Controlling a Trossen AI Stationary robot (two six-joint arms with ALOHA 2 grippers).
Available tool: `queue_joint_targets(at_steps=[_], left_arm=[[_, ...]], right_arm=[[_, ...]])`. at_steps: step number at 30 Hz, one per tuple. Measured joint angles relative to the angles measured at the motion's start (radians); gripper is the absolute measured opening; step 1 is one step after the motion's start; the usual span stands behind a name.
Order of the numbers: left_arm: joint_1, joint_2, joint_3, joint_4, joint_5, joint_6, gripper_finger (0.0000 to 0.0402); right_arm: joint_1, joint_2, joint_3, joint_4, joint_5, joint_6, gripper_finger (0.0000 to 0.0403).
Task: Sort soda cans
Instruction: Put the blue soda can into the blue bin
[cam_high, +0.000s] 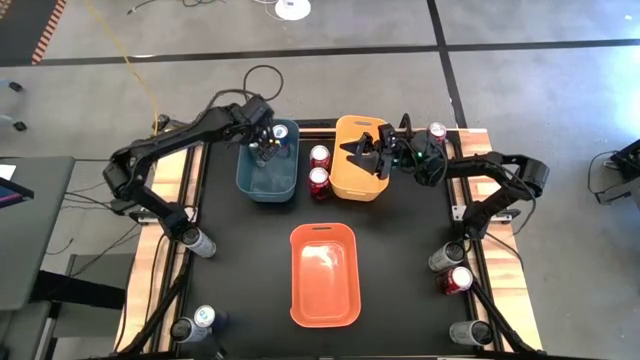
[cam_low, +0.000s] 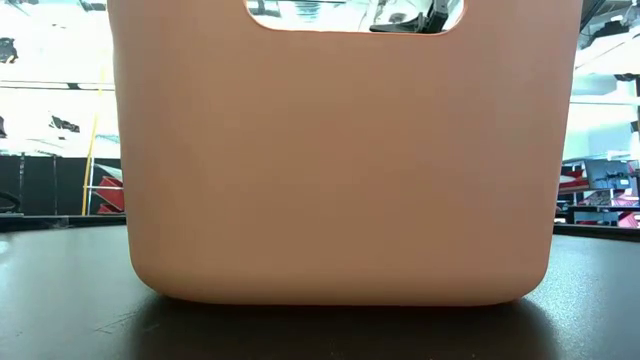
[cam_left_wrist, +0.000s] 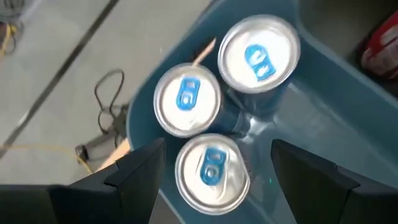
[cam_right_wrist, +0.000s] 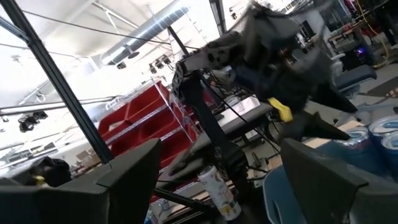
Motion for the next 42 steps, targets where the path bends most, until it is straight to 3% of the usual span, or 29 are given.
queue_joint_targets(at_steps=[9, 23, 32, 38, 42], left_arm=[[-0.043, -0.225, -0.032, 0.061, 0.029, 0.042, 0.0288], [-0.255, -0.706, -0.419, 0.213, 0.053, -0.044, 0.0288], [-0.382, -0.859, -0.538, 0.222, 0.053, -0.119, 0.0288], [-0.425, -0.845, -0.586, 0.315, 0.052, -0.115, 0.0288], [-0.449, -0.815, -0.607, 0.388, 0.052, -0.093, 0.0288]], right_arm=[[-0.051, 0.000, 0.000, -0.150, 0.000, -0.065, 0.0344], [-0.161, -0.026, 0.000, -0.296, -0.008, -0.133, 0.0344], [-0.259, -0.300, 0.000, -0.666, 0.018, -0.395, 0.0339], [-0.146, -0.568, 0.000, -1.025, 0.287, -0.609, 0.0312], [-0.043, -0.695, 0.000, -1.220, 0.399, -0.640, 0.0303]])
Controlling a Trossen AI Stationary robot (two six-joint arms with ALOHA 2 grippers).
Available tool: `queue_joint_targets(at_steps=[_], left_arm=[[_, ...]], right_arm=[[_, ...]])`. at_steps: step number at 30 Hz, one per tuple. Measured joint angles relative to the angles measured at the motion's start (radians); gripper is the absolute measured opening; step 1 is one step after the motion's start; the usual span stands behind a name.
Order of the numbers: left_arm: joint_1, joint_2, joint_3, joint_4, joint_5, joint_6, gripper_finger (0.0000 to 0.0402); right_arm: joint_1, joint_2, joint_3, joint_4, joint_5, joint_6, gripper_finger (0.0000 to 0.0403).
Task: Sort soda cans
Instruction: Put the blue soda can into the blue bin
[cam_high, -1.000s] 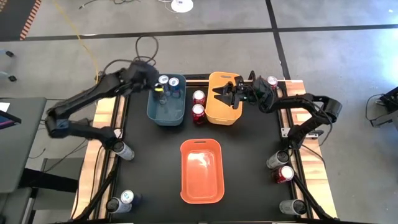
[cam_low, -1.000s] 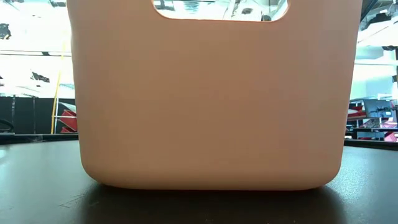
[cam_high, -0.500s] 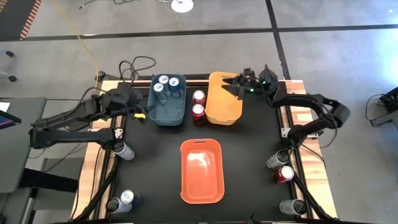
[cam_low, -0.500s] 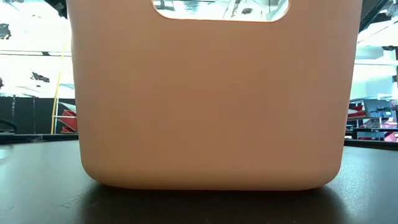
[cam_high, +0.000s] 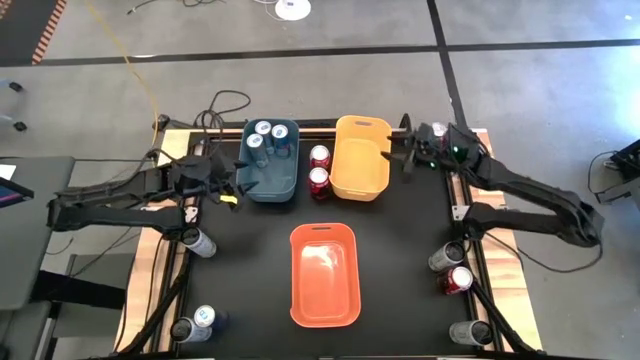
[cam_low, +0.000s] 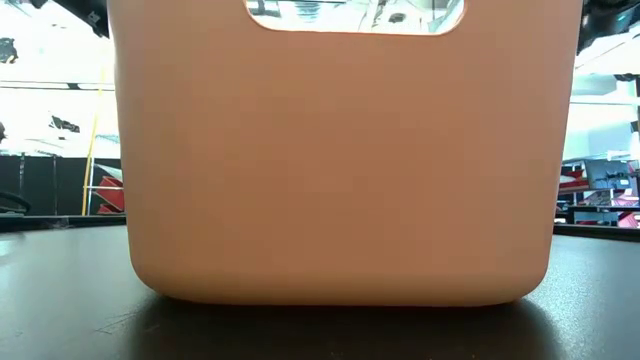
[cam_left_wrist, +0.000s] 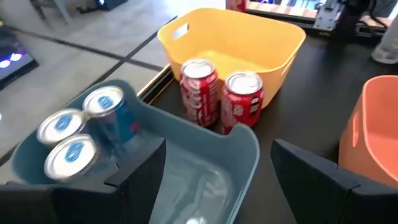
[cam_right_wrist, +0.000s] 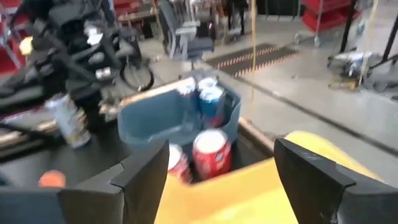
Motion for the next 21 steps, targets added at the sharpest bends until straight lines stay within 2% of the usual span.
queue_joint_targets(at_steps=[8, 11, 19, 21], left_arm=[[-0.040, 0.054, -0.027, 0.076, 0.000, 0.009, 0.0288], [-0.047, 0.072, -0.027, 0.090, 0.000, 0.010, 0.0288], [-0.067, 0.116, -0.027, 0.094, 0.000, 0.017, 0.0288], [-0.074, 0.126, -0.027, 0.094, 0.000, 0.009, 0.0288]], right_arm=[[0.156, -0.161, 0.000, -0.317, 0.160, 0.123, 0.0302], [0.203, -0.202, 0.000, -0.402, 0.187, 0.186, 0.0302], [0.372, -0.216, 0.001, -0.436, 0.247, 0.264, 0.0302], [0.405, -0.215, 0.020, -0.493, 0.260, 0.287, 0.0302]])
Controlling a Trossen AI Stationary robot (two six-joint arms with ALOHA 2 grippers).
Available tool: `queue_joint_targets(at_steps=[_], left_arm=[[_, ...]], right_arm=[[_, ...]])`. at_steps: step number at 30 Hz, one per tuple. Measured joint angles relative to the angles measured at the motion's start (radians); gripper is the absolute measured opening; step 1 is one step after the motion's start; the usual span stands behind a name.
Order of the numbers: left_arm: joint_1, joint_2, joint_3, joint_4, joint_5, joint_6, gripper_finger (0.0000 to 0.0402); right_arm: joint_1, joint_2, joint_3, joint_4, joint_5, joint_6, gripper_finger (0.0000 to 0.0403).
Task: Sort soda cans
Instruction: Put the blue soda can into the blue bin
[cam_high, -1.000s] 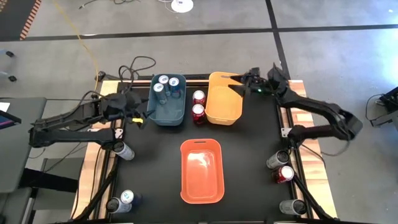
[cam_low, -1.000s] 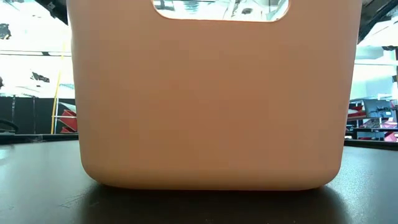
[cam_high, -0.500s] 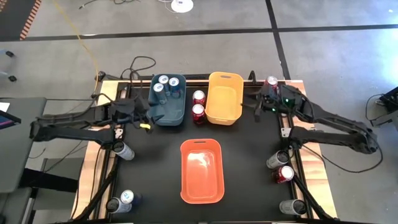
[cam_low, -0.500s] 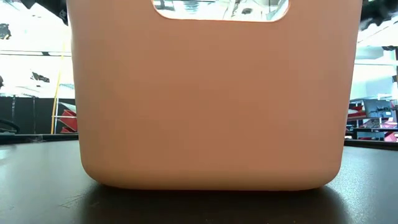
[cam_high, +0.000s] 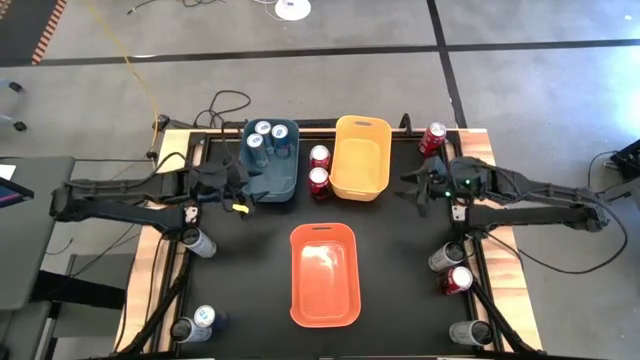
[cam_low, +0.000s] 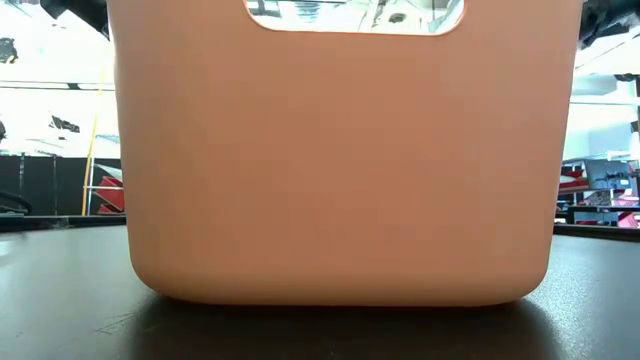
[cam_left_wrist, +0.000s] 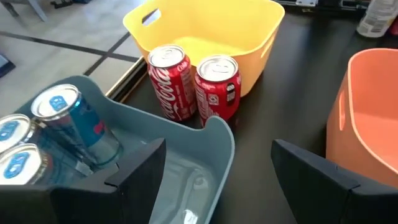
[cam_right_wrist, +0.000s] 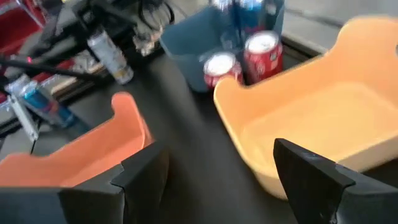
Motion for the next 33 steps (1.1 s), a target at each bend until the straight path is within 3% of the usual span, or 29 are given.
queue_joint_targets(at_steps=[10, 21, 25, 33], left_arm=[[-0.038, -0.002, 0.000, -0.011, 0.000, 0.015, 0.0288], [-0.095, -0.002, 0.149, -0.435, -0.010, -0.300, 0.0288], [-0.168, -0.001, 0.199, -0.509, 0.049, -0.385, 0.0288], [-0.450, 0.032, 0.258, -0.399, 0.086, -0.564, 0.0288]], right_arm=[[0.190, 0.001, 0.087, -0.089, 0.067, 0.104, 0.0301], [0.309, 0.022, 0.064, -0.048, 0.347, 0.043, 0.0301], [0.326, 0.067, 0.028, 0.050, 0.423, -0.027, 0.0301], [0.269, 0.176, -0.002, 0.262, 0.474, -0.192, 0.0301]])
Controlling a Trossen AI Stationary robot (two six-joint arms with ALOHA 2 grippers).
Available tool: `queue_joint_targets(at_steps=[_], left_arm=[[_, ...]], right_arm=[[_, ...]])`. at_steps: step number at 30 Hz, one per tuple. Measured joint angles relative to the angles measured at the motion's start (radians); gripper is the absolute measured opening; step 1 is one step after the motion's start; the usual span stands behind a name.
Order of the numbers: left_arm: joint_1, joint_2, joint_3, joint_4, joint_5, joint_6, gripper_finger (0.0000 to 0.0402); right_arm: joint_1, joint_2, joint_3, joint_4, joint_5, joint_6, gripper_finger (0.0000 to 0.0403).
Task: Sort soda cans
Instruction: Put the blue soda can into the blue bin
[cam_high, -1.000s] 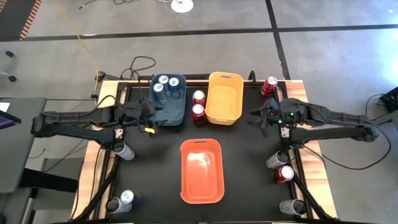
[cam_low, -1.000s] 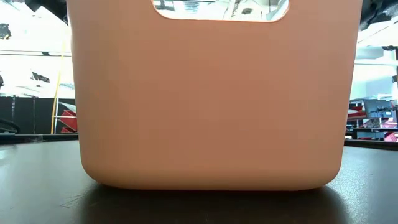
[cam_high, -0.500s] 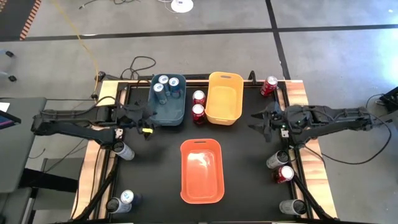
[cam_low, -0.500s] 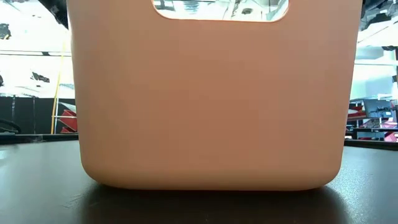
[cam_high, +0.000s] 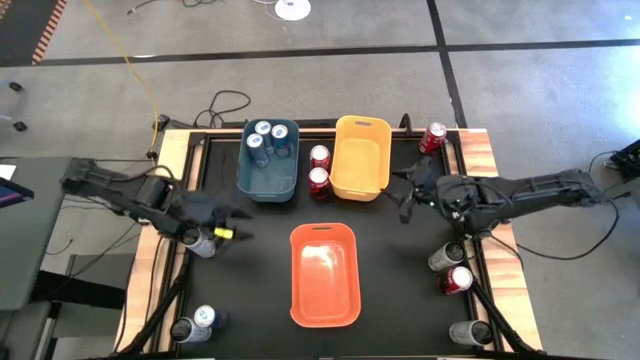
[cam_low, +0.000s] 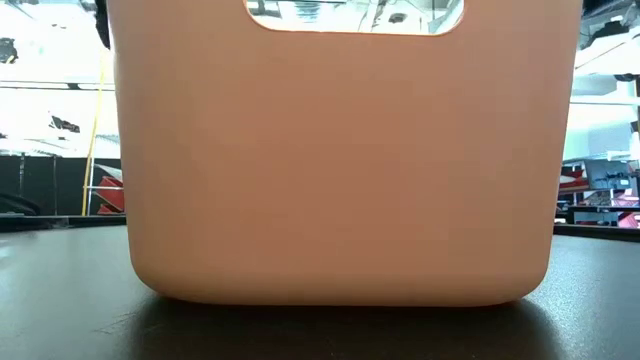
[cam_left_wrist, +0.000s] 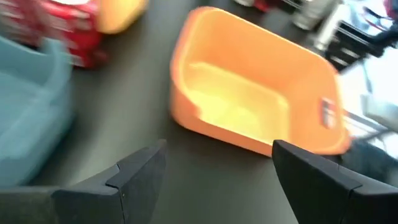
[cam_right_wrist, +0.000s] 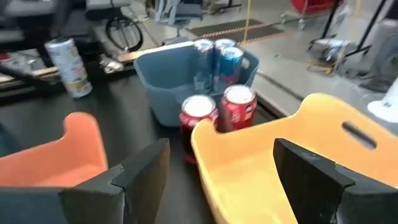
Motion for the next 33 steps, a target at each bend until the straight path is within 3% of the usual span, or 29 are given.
queue_joint_targets(at_steps=[7, 14, 18, 23, 33], left_arm=[[-0.303, 0.127, 0.025, -0.015, -0.019, -0.220, 0.0288], [-0.501, 0.292, 0.067, -0.187, -0.015, -0.591, 0.0288], [-0.538, 0.349, 0.108, -0.314, 0.049, -0.787, 0.0288], [-0.540, 0.379, 0.169, -0.341, 0.172, -1.053, 0.0288], [-0.560, 0.385, 0.216, -0.328, 0.230, -1.204, 0.0288]], right_arm=[[-0.012, 0.088, -0.026, 0.171, -0.097, -0.015, 0.0301], [0.121, 0.196, -0.026, 0.207, -0.118, 0.034, 0.0301], [0.221, 0.299, -0.026, 0.272, -0.116, 0.034, 0.0301], [0.269, 0.414, -0.026, 0.405, -0.113, 0.026, 0.0301], [0.242, 0.489, -0.026, 0.535, -0.108, 0.034, 0.0301]])
